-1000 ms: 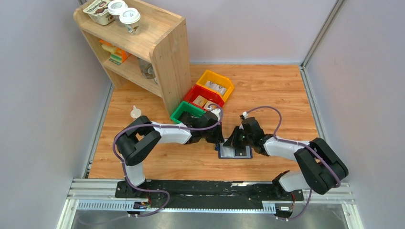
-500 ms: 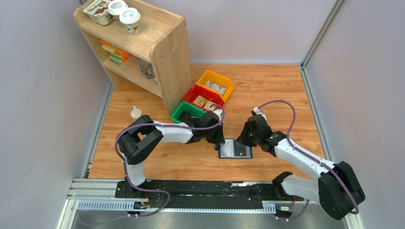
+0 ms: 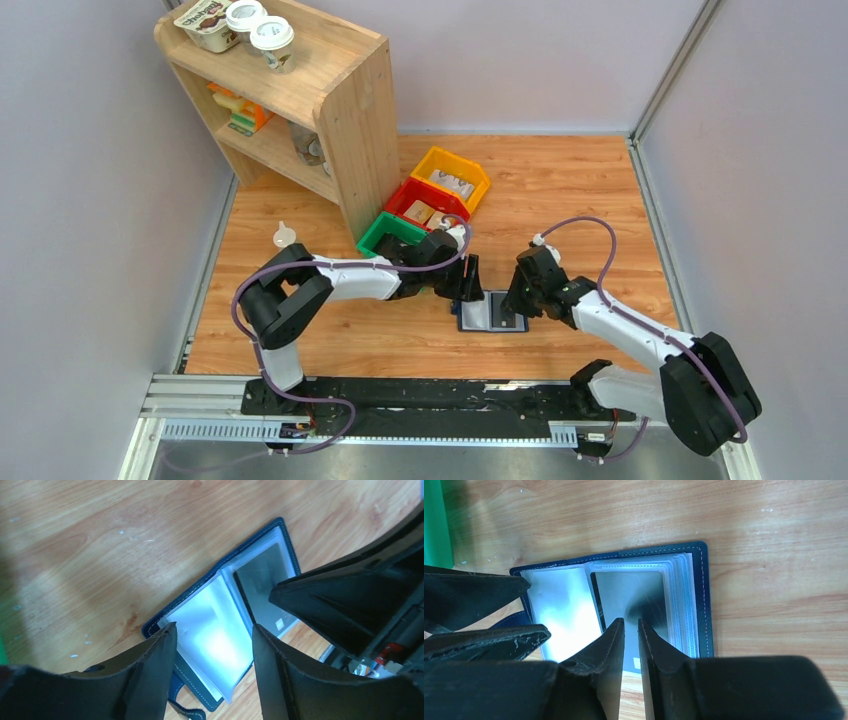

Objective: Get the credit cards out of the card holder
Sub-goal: Remove the credit card from the card holder.

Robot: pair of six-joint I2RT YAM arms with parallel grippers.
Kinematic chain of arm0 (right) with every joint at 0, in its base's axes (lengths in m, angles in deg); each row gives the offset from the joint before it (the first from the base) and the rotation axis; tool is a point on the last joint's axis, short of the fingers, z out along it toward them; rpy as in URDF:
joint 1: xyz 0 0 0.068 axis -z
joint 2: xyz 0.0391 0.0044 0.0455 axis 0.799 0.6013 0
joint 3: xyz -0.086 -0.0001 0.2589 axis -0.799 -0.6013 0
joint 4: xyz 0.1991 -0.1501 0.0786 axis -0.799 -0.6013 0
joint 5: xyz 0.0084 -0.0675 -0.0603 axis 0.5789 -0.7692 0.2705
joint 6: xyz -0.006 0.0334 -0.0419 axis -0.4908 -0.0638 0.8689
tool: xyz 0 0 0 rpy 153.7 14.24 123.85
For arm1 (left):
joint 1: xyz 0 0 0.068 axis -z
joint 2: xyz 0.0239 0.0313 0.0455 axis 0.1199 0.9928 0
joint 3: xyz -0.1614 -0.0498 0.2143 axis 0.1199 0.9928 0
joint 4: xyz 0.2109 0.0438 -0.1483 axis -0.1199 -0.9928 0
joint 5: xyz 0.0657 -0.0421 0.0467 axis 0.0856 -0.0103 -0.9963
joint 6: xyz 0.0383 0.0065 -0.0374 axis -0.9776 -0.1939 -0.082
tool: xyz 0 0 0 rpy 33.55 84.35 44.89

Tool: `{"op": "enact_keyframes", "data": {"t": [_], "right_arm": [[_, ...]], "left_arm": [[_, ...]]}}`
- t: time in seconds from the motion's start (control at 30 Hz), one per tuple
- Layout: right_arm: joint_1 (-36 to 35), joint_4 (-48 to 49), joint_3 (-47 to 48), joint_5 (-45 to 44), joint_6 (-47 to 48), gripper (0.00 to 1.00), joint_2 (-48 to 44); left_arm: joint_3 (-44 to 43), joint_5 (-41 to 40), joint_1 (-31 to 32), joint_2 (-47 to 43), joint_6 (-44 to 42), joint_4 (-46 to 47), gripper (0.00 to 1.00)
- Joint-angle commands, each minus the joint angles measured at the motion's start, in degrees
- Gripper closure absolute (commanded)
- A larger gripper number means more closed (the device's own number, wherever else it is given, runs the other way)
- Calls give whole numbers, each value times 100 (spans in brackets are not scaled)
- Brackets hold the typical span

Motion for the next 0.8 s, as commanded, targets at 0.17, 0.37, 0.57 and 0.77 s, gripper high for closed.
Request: {"op": "enact_keyframes", "data": {"t": [0.17,0.37,0.57,0.77], "right_arm": [[28,-359,-97,-305,-59,75,-201],[64,-359,-133,-279,-77,77,-237],[81,-455,-133,-385,-95,79,-526],[134,-675,-106,-472,-86,79,-632]], "left_arm": [[-145,413,38,-226,435,388,49],[-417,475,205,-138,699,275,58],[-628,343,267,-41,743,-76,59],[-523,325,267,249,743,-183,59]]}}
